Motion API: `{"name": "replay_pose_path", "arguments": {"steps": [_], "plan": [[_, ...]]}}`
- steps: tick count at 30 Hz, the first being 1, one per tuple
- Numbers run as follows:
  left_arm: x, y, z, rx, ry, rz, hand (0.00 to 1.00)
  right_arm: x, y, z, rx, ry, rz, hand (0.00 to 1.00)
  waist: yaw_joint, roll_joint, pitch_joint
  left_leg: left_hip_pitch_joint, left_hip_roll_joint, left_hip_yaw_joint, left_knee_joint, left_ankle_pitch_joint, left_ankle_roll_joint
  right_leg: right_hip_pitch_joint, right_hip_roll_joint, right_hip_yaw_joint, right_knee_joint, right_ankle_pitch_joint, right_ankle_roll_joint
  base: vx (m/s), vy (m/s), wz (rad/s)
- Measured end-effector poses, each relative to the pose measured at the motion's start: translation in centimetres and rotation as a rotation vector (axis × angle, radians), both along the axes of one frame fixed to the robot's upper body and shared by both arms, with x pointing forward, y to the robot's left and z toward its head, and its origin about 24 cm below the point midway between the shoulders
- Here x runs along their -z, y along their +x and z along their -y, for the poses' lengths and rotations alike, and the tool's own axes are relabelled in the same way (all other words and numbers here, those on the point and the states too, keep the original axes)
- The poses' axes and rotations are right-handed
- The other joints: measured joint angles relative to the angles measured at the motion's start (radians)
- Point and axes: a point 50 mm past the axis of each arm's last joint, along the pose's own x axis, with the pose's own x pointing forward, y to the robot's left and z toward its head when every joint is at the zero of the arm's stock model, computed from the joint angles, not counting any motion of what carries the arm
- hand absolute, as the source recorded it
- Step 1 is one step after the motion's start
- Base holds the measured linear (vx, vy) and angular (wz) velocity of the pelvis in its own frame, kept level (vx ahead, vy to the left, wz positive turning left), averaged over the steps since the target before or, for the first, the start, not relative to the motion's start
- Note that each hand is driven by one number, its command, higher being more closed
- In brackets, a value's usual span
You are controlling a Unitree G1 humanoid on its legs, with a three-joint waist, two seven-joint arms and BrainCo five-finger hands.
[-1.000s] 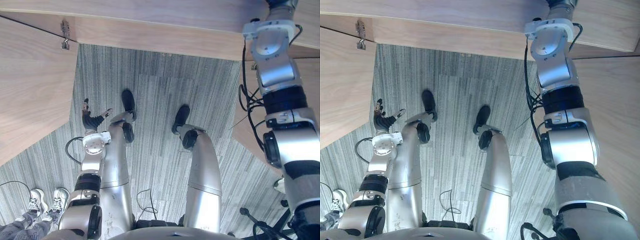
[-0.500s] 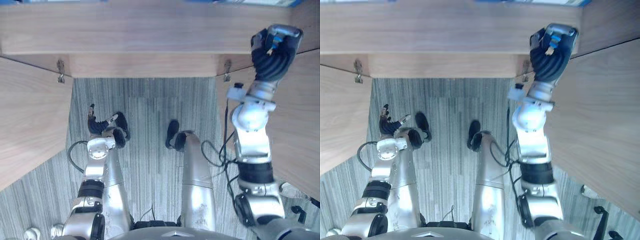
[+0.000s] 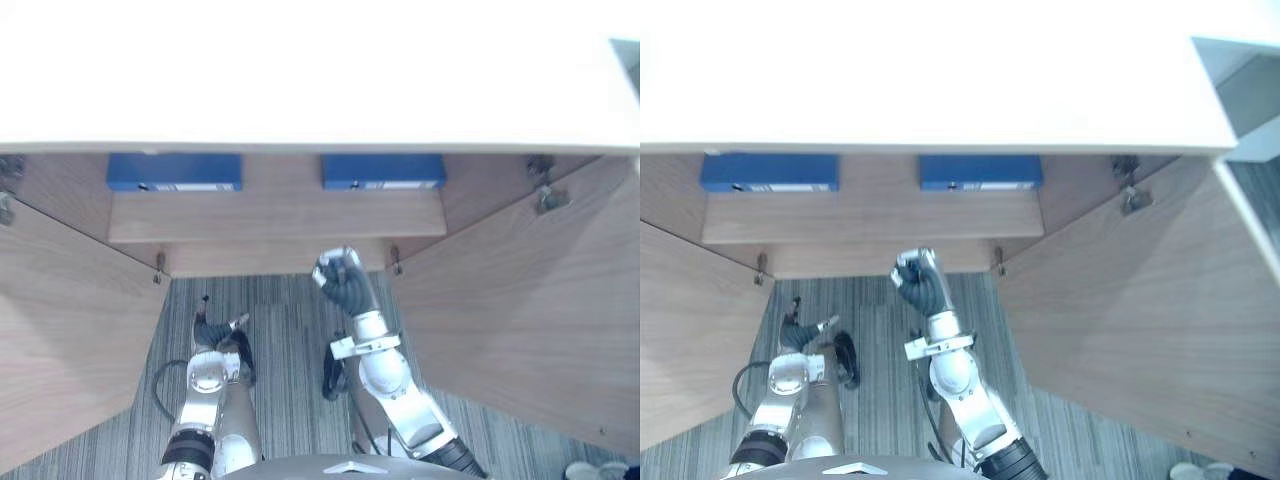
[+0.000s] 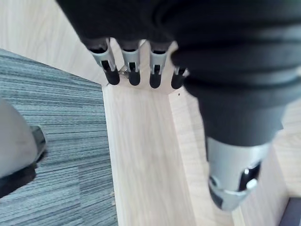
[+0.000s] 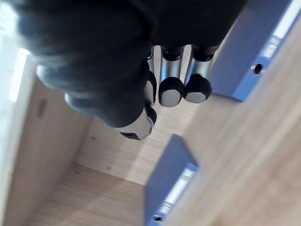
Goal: Walk over to the cabinet, pick up the folder, carry it to the office cabinet, place the folder inside the office cabinet, then close the office cabinet door
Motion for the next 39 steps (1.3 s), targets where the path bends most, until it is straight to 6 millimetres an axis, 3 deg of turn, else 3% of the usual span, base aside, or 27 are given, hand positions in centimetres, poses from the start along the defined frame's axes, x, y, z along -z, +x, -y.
{"name": "replay_pose_path", "arguments": {"steps": [1, 4, 5, 10, 11, 17, 26, 39], "plan": [[1.4, -1.2, 0.3, 0.034, 0.006, -0.076, 0.0, 3.2, 0.0, 0.7, 0.039, -0.047, -0.141, 1.0, 0.0, -0.004, -0.033, 0.059, -0.025, 0.016, -0.094, 0.033, -0.003, 0.05, -0.006, 0.001, -0.082, 0.032, 0.005, 0.16, 0.025, 0.04], [2.9, -2.4, 0.5, 0.078, 0.026, -0.169, 0.0, 8.1, -0.1, 2.5, 0.102, -0.152, -0.347, 1.0, -0.011, 0.002, -0.06, 0.152, -0.063, 0.028, -0.247, 0.101, -0.003, 0.143, -0.006, -0.004, -0.234, 0.098, 0.012, 0.15, 0.015, 0.02], [3.4, -3.0, 0.5, 0.091, 0.031, -0.203, 0.0, 10.5, -0.7, 3.9, 0.144, -0.225, -0.457, 1.0, -0.012, 0.004, -0.066, 0.212, -0.082, 0.042, -0.337, 0.144, -0.003, 0.201, -0.004, -0.004, -0.32, 0.14, 0.016, 0.13, 0.017, -0.04], [4.3, -4.2, -0.2, 0.121, 0.055, -0.271, 0.0, 14.8, -3.0, 7.2, 0.255, -0.296, -0.695, 1.0, -0.025, 0.016, -0.095, 0.359, -0.129, 0.055, -0.555, 0.244, -0.003, 0.332, 0.007, -0.005, -0.491, 0.218, 0.022, 0.08, 0.016, 0.01], [4.5, -4.5, -0.3, 0.128, 0.059, -0.289, 0.0, 15.6, -3.7, 8.0, 0.28, -0.31, -0.748, 0.0, -0.025, 0.02, -0.112, 0.387, -0.137, 0.056, -0.6, 0.264, -0.003, 0.353, 0.008, -0.006, -0.515, 0.227, 0.023, 0.0, 0.0, 0.0], [6.1, -7.1, -0.3, 0.152, 0.052, -0.407, 0.0, 18.2, -7.2, 10.2, 0.385, -0.306, -0.954, 0.0, -0.026, 0.038, -0.173, 0.477, -0.161, 0.056, -0.703, 0.296, -0.013, 0.414, 0.005, -0.002, -0.571, 0.234, 0.026, -0.02, 0.044, -0.01], [6.9, -8.6, -0.1, 0.182, 0.033, -0.477, 0.0, 18.9, -8.3, 11.2, 0.492, -0.22, -1.042, 0.0, -0.039, 0.041, -0.185, 0.527, -0.188, 0.041, -0.705, 0.282, -0.005, 0.478, -0.012, 0.027, -0.589, 0.236, 0.034, -0.03, 0.056, 0.03], [6.9, -8.3, -0.1, 0.172, 0.015, -0.487, 0.0, 19.3, -9.0, 12.3, 0.651, -0.021, -1.11, 0.0, -0.044, 0.048, -0.183, 0.518, -0.203, 0.071, -0.697, 0.261, -0.003, 0.435, -0.011, 0.128, -0.571, 0.233, 0.038, 0.01, 0.021, -0.08]]}}
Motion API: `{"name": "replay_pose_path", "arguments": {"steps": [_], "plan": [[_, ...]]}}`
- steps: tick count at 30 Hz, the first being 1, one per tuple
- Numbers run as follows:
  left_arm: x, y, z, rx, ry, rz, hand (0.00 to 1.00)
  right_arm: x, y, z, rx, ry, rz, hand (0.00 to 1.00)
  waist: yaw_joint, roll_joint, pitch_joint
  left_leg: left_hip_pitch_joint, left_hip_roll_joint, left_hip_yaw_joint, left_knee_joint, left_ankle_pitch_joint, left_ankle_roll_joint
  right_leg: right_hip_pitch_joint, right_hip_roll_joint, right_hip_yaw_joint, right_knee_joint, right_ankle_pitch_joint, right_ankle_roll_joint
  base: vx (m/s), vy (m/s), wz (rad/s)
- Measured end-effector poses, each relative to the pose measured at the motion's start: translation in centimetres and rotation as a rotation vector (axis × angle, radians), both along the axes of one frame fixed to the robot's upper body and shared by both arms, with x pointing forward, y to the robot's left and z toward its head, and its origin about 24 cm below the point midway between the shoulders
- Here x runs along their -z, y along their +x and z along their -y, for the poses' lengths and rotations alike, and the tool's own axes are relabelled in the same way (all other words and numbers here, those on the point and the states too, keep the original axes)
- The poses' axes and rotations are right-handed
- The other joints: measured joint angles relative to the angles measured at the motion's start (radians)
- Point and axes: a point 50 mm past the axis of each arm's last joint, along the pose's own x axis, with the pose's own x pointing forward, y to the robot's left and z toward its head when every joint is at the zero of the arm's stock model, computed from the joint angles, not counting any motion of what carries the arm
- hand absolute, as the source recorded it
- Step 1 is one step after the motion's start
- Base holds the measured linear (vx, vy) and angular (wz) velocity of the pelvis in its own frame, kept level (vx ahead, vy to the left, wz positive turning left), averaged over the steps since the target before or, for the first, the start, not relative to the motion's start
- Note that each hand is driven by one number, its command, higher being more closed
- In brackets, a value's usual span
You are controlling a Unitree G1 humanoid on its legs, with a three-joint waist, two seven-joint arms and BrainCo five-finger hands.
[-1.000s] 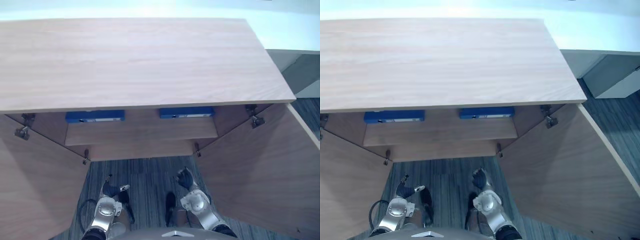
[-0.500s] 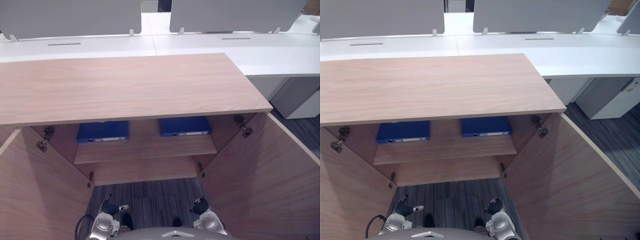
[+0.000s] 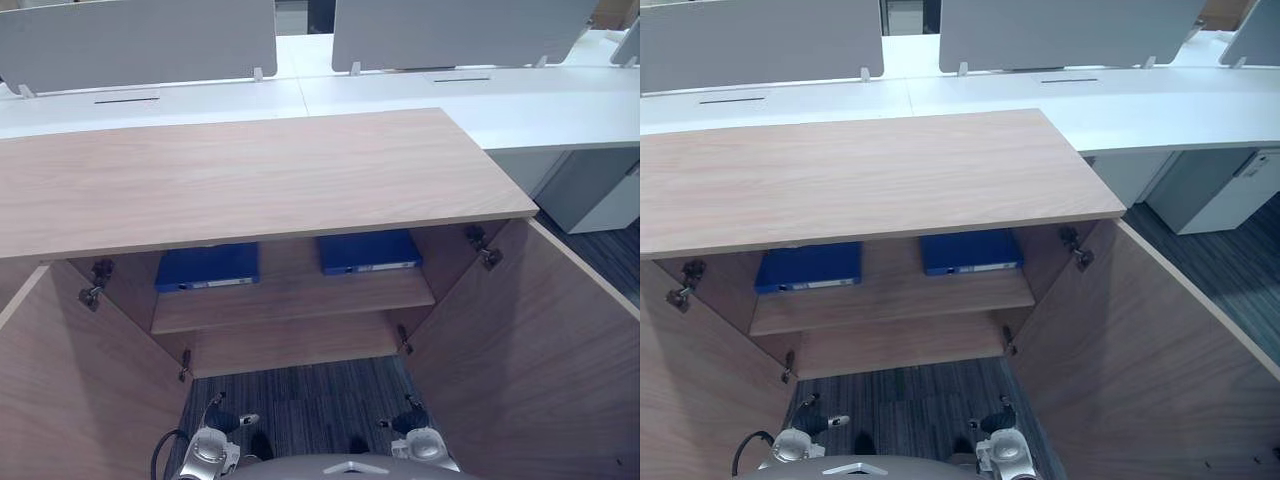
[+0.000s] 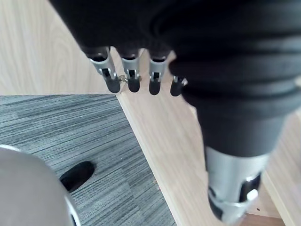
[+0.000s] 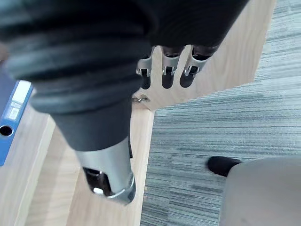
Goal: Walk over to the cabinet, pick up the folder, carry it to the office cabinet, place the folder inside the office cabinet, then close the office cabinet door
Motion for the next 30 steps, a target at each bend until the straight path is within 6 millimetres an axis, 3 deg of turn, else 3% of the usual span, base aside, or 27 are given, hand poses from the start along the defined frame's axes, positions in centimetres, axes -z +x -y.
{"name": "replay_pose_path", "arguments": {"steps": [6, 10, 12, 14, 15, 17, 18, 19, 20, 21, 22, 23, 26, 30], "plan": [[-0.1, 0.4, 0.1, -0.028, -0.008, 0.003, 0.0, -0.5, 0.5, 0.5, 0.072, 0.016, 0.05, 0.0, -0.011, 0.005, 0.015, -0.014, -0.005, 0.004, 0.0, -0.018, -0.009, -0.066, 0.014, 0.063, 0.031, -0.01, -0.004, 0.05, -0.006, -0.37], [0.0, 0.2, -0.1, -0.045, -0.008, -0.002, 0.0, -0.8, 0.6, 0.7, 0.105, 0.021, 0.071, 0.0, -0.013, 0.0, 0.018, 0.027, 0.0, 0.089, 0.0, -0.04, -0.015, -0.076, 0.041, 0.167, 0.025, 0.004, -0.006, 0.1, -0.003, -0.78], [-0.1, 0.5, -0.4, -0.078, -0.011, 0.003, 0.0, -1.1, 1.2, 0.4, 0.13, 0.042, 0.103, 0.0, -0.014, -0.01, 0.022, 0.037, 0.001, 0.153, 0.001, -0.053, -0.017, -0.098, 0.055, 0.24, 0.01, 0.038, 0.005, 0.09, 0.005, -1.26], [-0.3, 0.8, -1.3, -0.128, -0.004, 0.012, 0.0, -1.9, 2.7, -0.5, 0.142, 0.077, 0.172, 0.0, -0.013, -0.037, 0.046, 0.037, 0.017, 0.246, 0.055, -0.093, 0.004, -0.124, 0.082, 0.323, -0.011, 0.096, -0.001, 0.07, -0.022, -1.52], [-0.4, 1.0, -1.4, -0.141, -0.003, 0.017, 0.0, -2.2, 3.0, -0.5, 0.156, 0.09, 0.192, 0.0, -0.013, -0.039, 0.051, 0.028, 0.029, 0.264, 0.09, -0.114, 0.007, -0.133, 0.095, 0.321, -0.01, 0.119, -0.011, 0.05, -0.068, -1.53], [-0.6, 1.6, -1.7, -0.179, -0.015, 0.036, 0.0, -3.7, 3.9, -0.1, 0.215, 0.104, 0.299, 0.0, -0.007, -0.032, 0.06, 0.006, 0.095, 0.274, 0.22, -0.191, 0.017, -0.15, 0.137, 0.239, -0.018, 0.205, -0.071, 0.02, -0.124, -1.49], [-0.6, 1.6, -1.6, -0.186, -0.018, 0.039, 0.0, -4.2, 4.0, 0.3, 0.246, 0.103, 0.336, 0.0, -0.009, -0.03, 0.062, 0.007, 0.105, 0.277, 0.238, -0.204, 0.019, -0.148, 0.138, 0.222, -0.019, 0.205, -0.078, -0.01, -0.125, -0.94], [-0.7, 1.8, -1.2, -0.197, -0.033, 0.048, 0.0, -5.1, 4.0, 1.1, 0.306, 0.094, 0.395, 0.0, -0.024, -0.015, 0.071, 0.005, 0.116, 0.288, 0.256, -0.219, 0.022, -0.147, 0.131, 0.178, 0.02, 0.136, -0.115, -0.02, -0.074, -0.32], [-0.8, 2.1, -1.1, -0.207, -0.04, 0.065, 0.0, -5.7, 3.2, 2.4, 0.387, 0.077, 0.433, 0.0, -0.03, -0.009, 0.073, 0.012, 0.127, 0.293, 0.285, -0.243, 0.01, -0.176, 0.127, 0.106, 0.167, 0.003, -0.14, 0.0, -0.094, -0.22], [-0.9, 2.2, -1.0, -0.22, -0.046, 0.072, 0.0, -6.2, 2.4, 3.7, 0.459, 0.04, 0.458, 0.0, -0.029, -0.007, 0.074, 0.013, 0.141, 0.301, 0.316, -0.275, -0.005, -0.183, 0.121, 0.081, 0.277, -0.065, -0.12, 0.03, -0.058, -0.17], [-0.7, 1.8, -1.0, -0.232, -0.048, 0.062, 0.0, -6.4, 2.0, 4.3, 0.485, 0.021, 0.472, 0.0, -0.032, -0.01, 0.072, 0.018, 0.143, 0.304, 0.329, -0.287, -0.011, -0.172, 0.116, 0.084, 0.287, -0.084, -0.112, 0.04, -0.031, -0.34], [-0.4, 0.9, -1.1, -0.252, -0.049, 0.038, 0.0, -7.1, 1.6, 5.3, 0.548, -0.002, 0.516, 0.0, -0.039, -0.014, 0.067, 0.023, 0.146, 0.309, 0.344, -0.3, -0.024, -0.153, 0.114, 0.086, 0.253, -0.101, -0.081, 0.01, -0.051, -0.27], [0.0, -0.1, -0.1, -0.291, -0.082, 0.007, 0.0, -8.9, 0.4, 7.8, 0.699, -0.053, 0.616, 0.0, -0.05, 0.021, 0.05, 0.022, 0.156, 0.306, 0.326, -0.284, -0.048, -0.143, 0.138, 0.091, 0.177, -0.066, -0.08, 0.07, -0.059, -0.25], [0.2, -0.6, 0.5, -0.298, -0.101, -0.01, 0.0, -10.8, 0.1, 9.6, 0.775, -0.093, 0.716, 0.0, -0.065, 0.035, 0.041, 0.062, 0.154, 0.306, 0.273, -0.256, -0.049, -0.1, 0.156, 0.096, 0.126, -0.027, -0.074, 0.12, -0.03, -0.12]]}}
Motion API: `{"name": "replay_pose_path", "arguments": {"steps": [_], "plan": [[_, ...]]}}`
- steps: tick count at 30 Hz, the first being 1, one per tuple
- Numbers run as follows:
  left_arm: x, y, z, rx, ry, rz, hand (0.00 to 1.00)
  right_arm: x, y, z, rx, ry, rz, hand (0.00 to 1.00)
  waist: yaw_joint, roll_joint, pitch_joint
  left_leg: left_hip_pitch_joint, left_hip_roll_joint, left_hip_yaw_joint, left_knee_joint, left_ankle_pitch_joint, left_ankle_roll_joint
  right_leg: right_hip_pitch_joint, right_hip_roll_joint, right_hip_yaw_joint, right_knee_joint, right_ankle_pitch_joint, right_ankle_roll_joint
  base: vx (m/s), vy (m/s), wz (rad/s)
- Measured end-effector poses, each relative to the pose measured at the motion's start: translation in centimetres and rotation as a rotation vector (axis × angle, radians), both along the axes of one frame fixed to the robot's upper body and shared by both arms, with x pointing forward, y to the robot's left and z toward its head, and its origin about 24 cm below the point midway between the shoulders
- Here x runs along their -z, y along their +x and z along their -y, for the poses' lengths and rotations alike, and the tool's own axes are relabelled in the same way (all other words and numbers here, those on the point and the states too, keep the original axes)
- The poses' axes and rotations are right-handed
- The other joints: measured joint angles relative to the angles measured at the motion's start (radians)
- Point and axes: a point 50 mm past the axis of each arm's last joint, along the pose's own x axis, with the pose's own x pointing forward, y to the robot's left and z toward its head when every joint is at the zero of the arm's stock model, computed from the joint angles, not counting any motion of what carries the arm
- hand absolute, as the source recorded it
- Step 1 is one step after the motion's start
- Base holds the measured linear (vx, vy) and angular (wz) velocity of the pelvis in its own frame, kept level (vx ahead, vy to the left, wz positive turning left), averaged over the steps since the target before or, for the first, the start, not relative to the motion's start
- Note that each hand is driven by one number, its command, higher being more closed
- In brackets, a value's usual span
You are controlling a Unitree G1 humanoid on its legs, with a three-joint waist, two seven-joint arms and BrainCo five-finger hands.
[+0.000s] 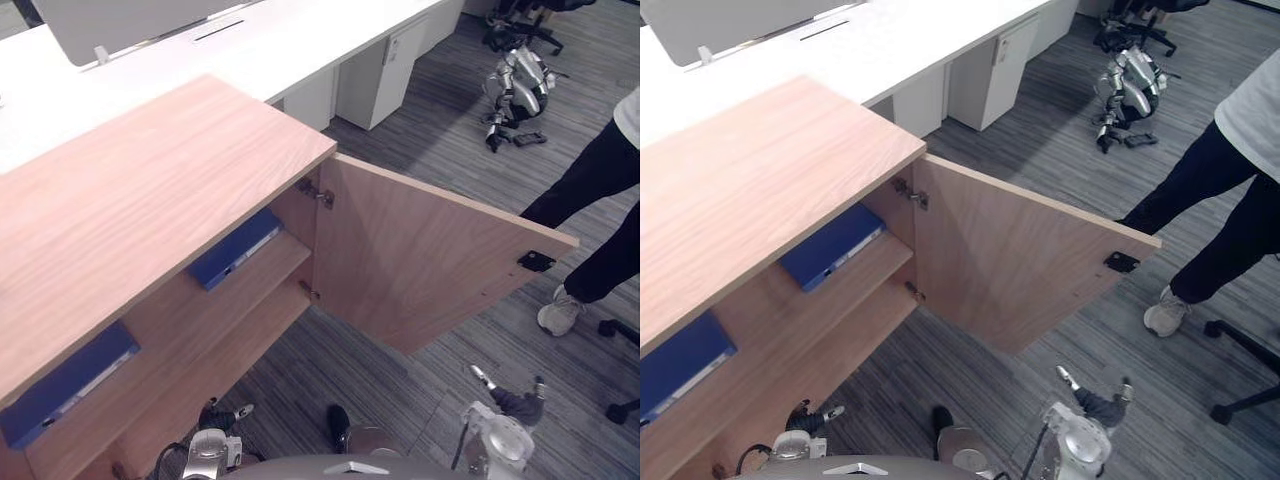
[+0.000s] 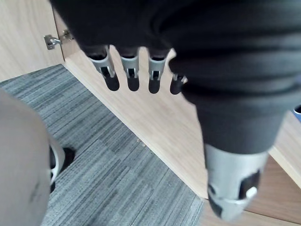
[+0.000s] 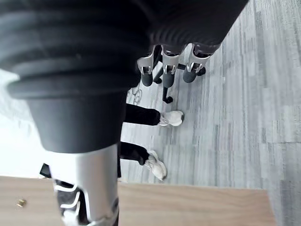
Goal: Walk over to the cabinet, pick up the folder, carry it to the office cabinet, place the folder inside the office cabinet, then close the office cabinet door
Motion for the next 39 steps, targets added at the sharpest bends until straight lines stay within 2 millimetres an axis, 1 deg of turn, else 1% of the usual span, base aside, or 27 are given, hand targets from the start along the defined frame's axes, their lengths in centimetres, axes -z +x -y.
{"name": "replay_pose_path", "arguments": {"steps": [1, 2, 3, 5, 6, 9, 12, 13, 14, 16, 21, 23, 26, 30, 32, 37, 39], "plan": [[0.0, 0.2, 0.2, 0.011, -0.008, 0.004, 0.0, -0.9, 0.3, 0.4, 0.009, -0.025, 0.04, 0.0, -0.003, 0.003, -0.003, 0.011, -0.005, -0.001, -0.013, 0.006, -0.001, 0.009, 0.001, 0.0, -0.009, 0.001, 0.0, 0.09, 0.007, -0.02], [-0.1, 0.4, 0.3, 0.022, -0.017, 0.01, 0.0, -1.5, 0.7, 0.8, 0.019, -0.045, 0.076, 0.0, -0.005, -0.002, -0.006, 0.018, -0.014, -0.003, -0.035, 0.016, 0.001, 0.012, 0.0, 0.001, -0.016, 0.003, 0.003, 0.08, 0.011, 0.0], [-0.1, 0.6, 0.3, 0.024, -0.018, 0.012, 0.0, -1.8, 0.9, 1.0, 0.024, -0.049, 0.088, 0.0, -0.006, -0.003, -0.008, 0.019, -0.018, -0.004, -0.045, 0.02, -0.001, 0.013, -0.002, 0.001, -0.023, 0.006, 0.005, 0.06, 0.023, 0.03], [-0.2, 0.9, 0.3, 0.048, -0.017, 0.018, 0.0, -2.8, 2.1, 2.0, 0.011, -0.082, 0.119, 0.0, -0.006, -0.002, -0.007, 0.033, -0.04, -0.01, -0.081, 0.036, 0.003, 0.028, -0.013, -0.004, -0.048, 0.016, 0.013, 0.04, 0.054, 0.05], [-0.2, 0.9, 0.3, 0.059, -0.015, 0.017, 0.0, -3.0, 2.4, 2.3, 0.004, -0.092, 0.125, 0.0, -0.006, 0.001, -0.008, 0.035, -0.045, -0.015, -0.085, 0.037, 0.004, 0.033, -0.017, -0.004, -0.056, 0.018, 0.016, 0.01, 0.055, 0.1], [-0.3, 1.2, -0.2, 0.133, 0.007, 0.02, 0.0, -3.9, 3.9, 4.3, -0.055, -0.141, 0.116, 0.0, -0.006, 0.012, -0.014, 0.033, -0.072, -0.039, -0.109, 0.047, 0.013, 0.045, -0.035, -0.009, -0.091, 0.033, 0.028, -0.03, 0.053, 0.14], [-0.2, 0.6, -1.6, 0.201, 0.045, -0.009, 0.0, -5.0, 6.2, 6.0, -0.213, -0.198, 0.07, 0.0, 0.001, 0.023, -0.014, 0.027, -0.097, -0.069, -0.115, 0.051, 0.02, 0.064, -0.057, -0.012, -0.144, 0.062, 0.04, -0.07, 0.047, 0.06], [-0.2, 0.4, -1.8, 0.207, 0.049, -0.015, 0.0, -5.2, 6.5, 6.2, -0.233, -0.206, 0.065, 0.0, 0.001, 0.025, -0.015, 0.026, -0.102, -0.073, -0.118, 0.053, 0.023, 0.064, -0.061, -0.013, -0.149, 0.065, 0.042, -0.09, 0.043, 0.13], [-0.1, 0.1, -2.1, 0.221, 0.059, -0.028, 0.0, -5.6, 6.9, 6.6, -0.264, -0.226, 0.056, 0.0, 0.0, 0.034, -0.017, 0.021, -0.114, -0.092, -0.129, 0.057, 0.03, 0.068, -0.07, -0.018, -0.165, 0.075, 0.047, -0.07, 0.026, 0.16], [0.1, -0.4, -2.1, 0.242, 0.058, -0.045, 0.0, -5.8, 7.0, 7.2, -0.285, -0.234, 0.037, 0.0, -0.001, 0.04, -0.016, 0.014, -0.125, -0.11, -0.138, 0.062, 0.038, 0.073, -0.08, -0.035, -0.184, 0.085, 0.05, -0.08, 0.014, 0.23], [0.4, -1.7, -2.3, 0.265, 0.046, -0.082, 0.0, -6.2, 7.8, 7.8, -0.321, -0.254, 0.01, 0.0, -0.002, 0.043, -0.017, 0.001, -0.139, -0.13, -0.145, 0.071, 0.052, 0.073, -0.096, -0.05, -0.21, 0.104, 0.057, -0.11, -0.009, 0.11], [0.4, -1.6, -2.3, 0.267, 0.046, -0.08, 0.0, -6.6, 8.0, 8.0, -0.328, -0.271, 0.013, 0.0, -0.01, 0.044, -0.017, -0.007, -0.146, -0.147, -0.147, 0.076, 0.058, 0.074, -0.102, -0.065, -0.218, 0.11, 0.058, -0.09, -0.024, 0.18], [0.5, -1.9, -2.3, 0.266, 0.045, -0.086, 0.0, -7.6, 8.8, 8.3, -0.33, -0.293, 0.037, 0.0, -0.01, 0.045, -0.018, -0.009, -0.152, -0.148, -0.149, 0.079, 0.063, 0.076, -0.107, -0.066, -0.231, 0.121, 0.061, -0.09, -0.025, 0.02], [0.5, -2.0, -2.3, 0.265, 0.044, -0.09, 0.0, -8.2, 9.3, 8.3, -0.329, -0.302, 0.054, 0.0, -0.018, 0.047, -0.018, -0.011, -0.16, -0.16, -0.165, 0.091, 0.072, 0.072, -0.111, -0.069, -0.232, 0.125, 0.062, -0.09, -0.033, 0.06], [0.5, -2.2, -2.3, 0.264, 0.044, -0.093, 0.0, -8.5, 9.7, 8.2, -0.331, -0.304, 0.068, 0.0, -0.026, 0.047, -0.018, -0.011, -0.163, -0.162, -0.166, 0.092, 0.073, 0.071, -0.114, -0.069, -0.233, 0.127, 0.065, -0.08, -0.028, 0.0], [0.5, -2.2, -2.4, 0.264, 0.045, -0.094, 0.0, -9.4, 10.2, 8.5, -0.326, -0.327, 0.085, 0.0, -0.029, 0.047, -0.018, -0.01, -0.17, -0.162, -0.168, 0.093, 0.074, 0.07, -0.12, -0.068, -0.239, 0.131, 0.069, -0.08, -0.026, -0.01], [0.5, -2.2, -2.4, 0.265, 0.045, -0.092, 0.0, -10.1, 10.6, 8.7, -0.327, -0.345, 0.101, 0.0, -0.031, 0.047, -0.019, -0.009, -0.172, -0.163, -0.17, 0.094, 0.076, 0.069, -0.122, -0.068, -0.239, 0.133, 0.07, -0.07, -0.038, -0.01]]}}
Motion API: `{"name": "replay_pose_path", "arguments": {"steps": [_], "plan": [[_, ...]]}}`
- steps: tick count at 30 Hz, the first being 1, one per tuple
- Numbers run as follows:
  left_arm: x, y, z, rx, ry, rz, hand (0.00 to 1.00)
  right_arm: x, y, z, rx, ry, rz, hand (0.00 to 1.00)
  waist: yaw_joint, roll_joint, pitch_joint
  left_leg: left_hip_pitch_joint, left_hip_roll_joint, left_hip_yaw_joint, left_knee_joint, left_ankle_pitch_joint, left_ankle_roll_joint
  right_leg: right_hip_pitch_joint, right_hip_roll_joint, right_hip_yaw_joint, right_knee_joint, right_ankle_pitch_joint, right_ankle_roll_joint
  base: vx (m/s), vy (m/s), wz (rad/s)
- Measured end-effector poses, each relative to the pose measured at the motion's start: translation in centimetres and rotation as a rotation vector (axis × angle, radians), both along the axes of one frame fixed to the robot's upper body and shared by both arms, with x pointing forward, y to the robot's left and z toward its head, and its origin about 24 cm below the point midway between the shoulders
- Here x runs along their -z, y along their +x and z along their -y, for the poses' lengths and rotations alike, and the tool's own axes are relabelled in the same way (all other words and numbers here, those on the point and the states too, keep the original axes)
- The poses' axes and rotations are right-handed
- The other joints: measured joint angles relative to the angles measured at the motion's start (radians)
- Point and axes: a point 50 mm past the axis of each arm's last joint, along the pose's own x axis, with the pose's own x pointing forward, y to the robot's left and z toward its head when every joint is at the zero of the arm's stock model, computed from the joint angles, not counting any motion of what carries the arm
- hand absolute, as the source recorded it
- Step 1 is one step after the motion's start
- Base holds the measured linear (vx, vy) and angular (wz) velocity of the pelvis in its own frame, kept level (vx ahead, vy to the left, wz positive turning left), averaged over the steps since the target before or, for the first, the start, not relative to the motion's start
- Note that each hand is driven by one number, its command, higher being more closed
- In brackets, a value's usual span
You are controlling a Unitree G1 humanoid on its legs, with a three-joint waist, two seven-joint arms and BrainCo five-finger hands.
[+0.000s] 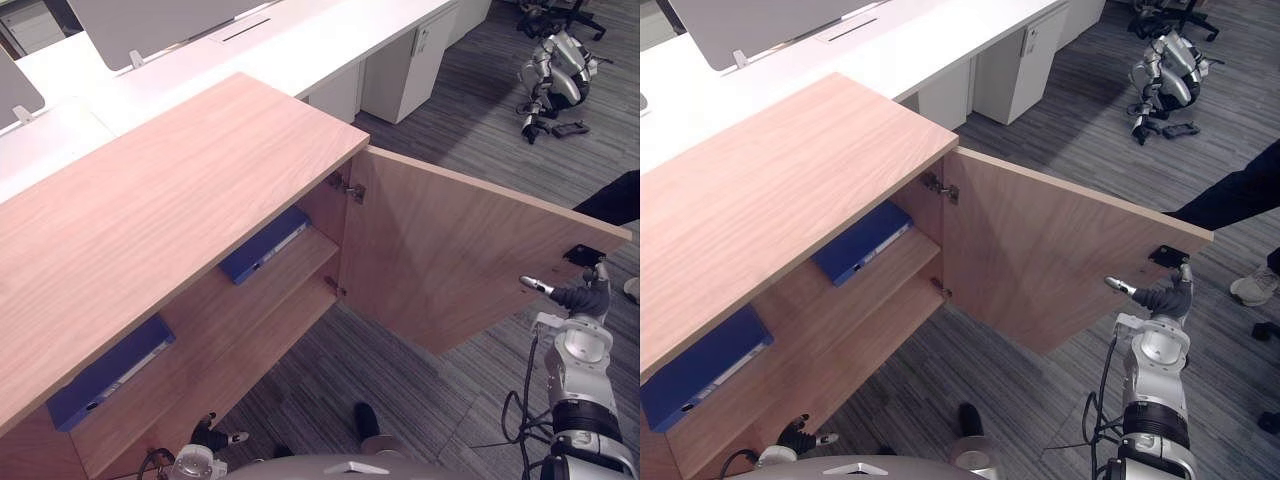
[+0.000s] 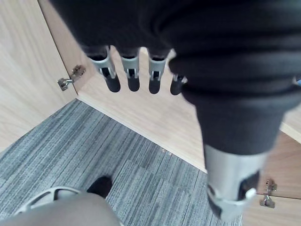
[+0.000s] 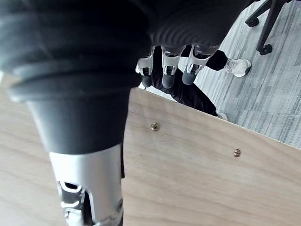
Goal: Walk over to the cabinet, pick up the folder, carry it to the office cabinet, place the folder inside the office cabinet, then close the office cabinet door
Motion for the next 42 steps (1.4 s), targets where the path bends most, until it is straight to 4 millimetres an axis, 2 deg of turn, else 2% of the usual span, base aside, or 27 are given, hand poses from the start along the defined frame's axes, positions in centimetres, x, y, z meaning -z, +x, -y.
{"name": "replay_pose_path", "arguments": {"steps": [7, 13, 18, 20, 24, 28, 31, 36, 40, 42], "plan": [[0.0, 0.0, 0.1, 0.009, -0.008, 0.006, 0.0, -1.3, 1.3, 0.2, -0.043, -0.058, -0.017, 0.0, -0.002, 0.003, 0.001, -0.001, -0.003, -0.001, 0.0, 0.002, 0.003, -0.002, -0.001, 0.002, 0.0, 0.004, 0.001, -0.05, -0.037, -0.01], [0.0, 0.2, 0.4, 0.042, -0.013, 0.014, 0.0, -2.6, 2.4, 0.3, -0.082, -0.106, -0.031, 0.0, -0.007, 0.028, 0.006, -0.019, -0.013, 0.0, -0.007, 0.01, 0.014, -0.029, -0.009, 0.011, -0.001, 0.016, 0.005, -0.07, -0.029, -0.04], [0.0, 0.0, 0.4, 0.041, -0.014, 0.013, 0.0, -2.4, 2.6, 0.0, -0.105, -0.11, -0.044, 0.0, -0.01, 0.033, 0.006, -0.023, -0.013, 0.001, -0.007, 0.01, 0.014, -0.036, -0.011, 0.015, -0.001, 0.018, 0.006, -0.04, -0.028, -0.03], [0.0, 0.1, 0.4, 0.041, -0.014, 0.015, 0.0, -2.4, 2.7, -0.3, -0.127, -0.119, -0.047, 0.0, -0.019, 0.033, 0.007, -0.025, -0.013, 0.001, -0.007, 0.01, 0.014, -0.037, -0.011, 0.015, -0.001, 0.018, 0.006, -0.04, -0.032, -0.01], [-0.1, 0.2, 0.4, 0.047, -0.011, 0.019, 0.0, -3.0, 1.8, -1.3, -0.168, -0.163, -0.01, 0.0, -0.026, 0.033, 0.007, -0.024, -0.011, 0.001, -0.007, 0.01, 0.014, -0.037, -0.009, 0.015, -0.002, 0.017, 0.006, -0.02, -0.037, -0.01], [-0.1, 0.2, 0.4, 0.066, -0.002, 0.018, 0.0, -1.7, 0.4, -3.5, -0.197, -0.122, 0.029, 0.0, -0.035, 0.025, 0.013, -0.011, -0.003, 0.001, -0.007, 0.011, 0.013, -0.027, -0.001, 0.015, -0.001, 0.018, 0.006, -0.03, -0.048, -0.04], [-0.1, 0.4, 0.4, 0.08, 0.004, 0.017, 0.0, -0.4, -1.0, -5.9, -0.234, -0.074, 0.053, 0.0, -0.052, 0.011, 0.014, -0.007, 0.005, 0.001, -0.007, 0.013, 0.009, -0.025, 0.007, 0.016, -0.002, 0.015, 0.0, -0.05, -0.065, -0.05], [0.2, 0.1, 0.5, 0.094, 0.009, -0.013, 0.0, 2.3, -4.5, -10.6, -0.333, -0.007, 0.005, 0.0, -0.059, -0.027, 0.002, 0.023, 0.025, 0.021, -0.004, 0.015, -0.006, -0.007, 0.024, 0.033, -0.002, 0.008, -0.02, -0.06, -0.067, -0.18], [0.1, 0.5, 0.3, 0.13, 0.026, -0.015, 0.0, 3.7, -6.4, -13.2, -0.404, 0.027, -0.05, 0.0, -0.059, -0.061, -0.004, 0.033, 0.038, 0.019, 0.012, 0.008, -0.021, 0.006, 0.033, 0.029, -0.002, 0.013, -0.032, -0.09, -0.069, -0.08], [0.1, 0.5, 0.3, 0.149, 0.033, -0.019, 0.0, 4.0, -7.2, -14.2, -0.446, 0.01, -0.081, 0.0, -0.059, -0.068, -0.007, 0.037, 0.039, 0.013, 0.014, 0.006, -0.023, 0.008, 0.036, 0.028, -0.001, 0.017, -0.038, -0.1, -0.068, -0.13]]}}
